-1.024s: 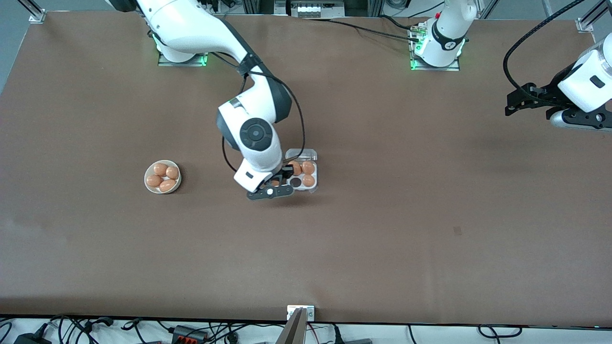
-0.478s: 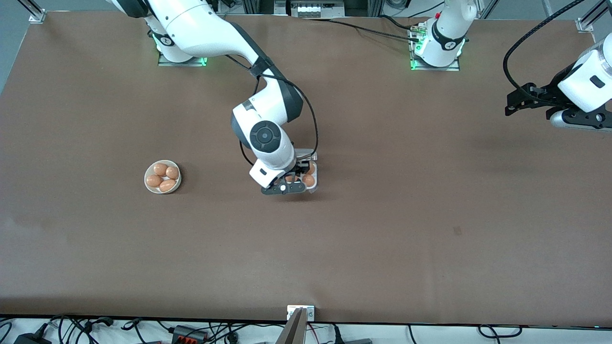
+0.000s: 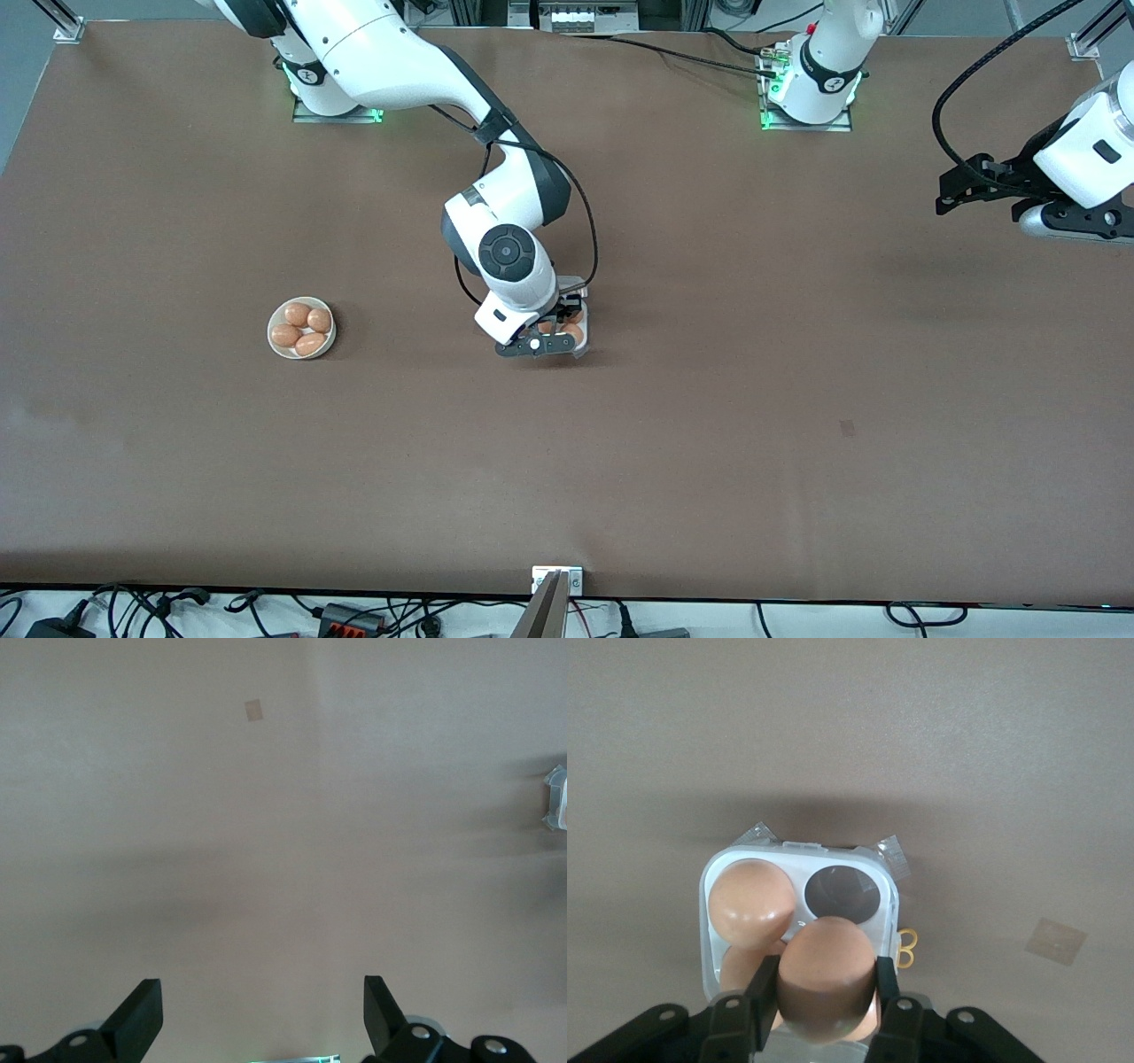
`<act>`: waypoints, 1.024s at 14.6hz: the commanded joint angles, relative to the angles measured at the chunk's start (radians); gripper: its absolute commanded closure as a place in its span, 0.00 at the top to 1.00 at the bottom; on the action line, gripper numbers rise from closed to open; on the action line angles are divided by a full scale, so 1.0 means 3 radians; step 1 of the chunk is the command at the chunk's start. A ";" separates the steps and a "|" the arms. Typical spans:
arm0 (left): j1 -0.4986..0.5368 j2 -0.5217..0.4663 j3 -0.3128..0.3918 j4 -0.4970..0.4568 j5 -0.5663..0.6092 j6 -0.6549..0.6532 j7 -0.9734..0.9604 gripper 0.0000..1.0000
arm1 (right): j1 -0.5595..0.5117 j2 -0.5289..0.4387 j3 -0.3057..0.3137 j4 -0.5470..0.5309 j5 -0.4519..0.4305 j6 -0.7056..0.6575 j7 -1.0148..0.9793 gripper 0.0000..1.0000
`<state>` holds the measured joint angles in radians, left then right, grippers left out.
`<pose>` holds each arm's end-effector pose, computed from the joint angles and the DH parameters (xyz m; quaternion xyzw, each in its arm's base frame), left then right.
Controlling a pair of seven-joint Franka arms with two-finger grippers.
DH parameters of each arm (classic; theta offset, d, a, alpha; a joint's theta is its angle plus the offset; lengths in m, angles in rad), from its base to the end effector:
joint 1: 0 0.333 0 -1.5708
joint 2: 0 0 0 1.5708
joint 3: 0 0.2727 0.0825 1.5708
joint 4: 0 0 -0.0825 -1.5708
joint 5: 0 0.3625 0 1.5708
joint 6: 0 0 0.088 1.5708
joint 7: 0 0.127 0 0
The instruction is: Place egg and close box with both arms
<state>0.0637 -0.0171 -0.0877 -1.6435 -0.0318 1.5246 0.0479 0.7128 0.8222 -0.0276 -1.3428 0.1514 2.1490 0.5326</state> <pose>0.5187 -0.0169 0.5340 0.9979 -0.0358 -0.0507 0.0158 0.5257 0.4452 0.1957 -0.9978 -0.0387 0.0366 0.0390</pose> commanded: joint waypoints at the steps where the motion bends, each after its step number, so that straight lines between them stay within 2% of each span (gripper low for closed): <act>1: -0.0008 0.0001 0.0006 0.0058 -0.0027 -0.0066 0.0014 1.00 | 0.0012 0.0102 -0.0005 0.0104 0.0048 -0.0005 0.0045 0.00; 7: -0.0003 0.0001 0.0006 0.0058 -0.0027 -0.0066 0.0014 1.00 | 0.0012 0.0128 -0.0005 0.0104 0.0042 0.0149 -0.0011 0.00; 8: -0.0003 0.0001 0.0006 0.0058 -0.0027 -0.0066 0.0014 1.00 | 0.0007 0.0128 -0.0005 0.0104 0.0032 0.0149 -0.0037 0.08; 9: 0.0002 0.0001 0.0006 0.0058 -0.0027 -0.0066 0.0014 1.00 | 0.0002 0.0128 -0.0010 0.0104 0.0032 0.0149 -0.0037 0.62; 10: 0.0002 0.0001 0.0006 0.0058 -0.0027 -0.0066 0.0014 1.00 | -0.0003 0.0128 -0.0010 0.0099 0.0032 0.0149 -0.0006 0.99; 15: 0.0002 0.0001 0.0006 0.0063 -0.0027 -0.0066 0.0014 1.00 | 0.0012 0.0067 -0.0076 0.0114 0.0022 0.0118 0.0019 1.00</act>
<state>0.0639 -0.0171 -0.0877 -1.6435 -0.0318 1.5246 0.0479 0.7114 0.8324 -0.0362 -1.3396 0.1514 2.1861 0.5321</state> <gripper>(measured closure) 0.000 0.013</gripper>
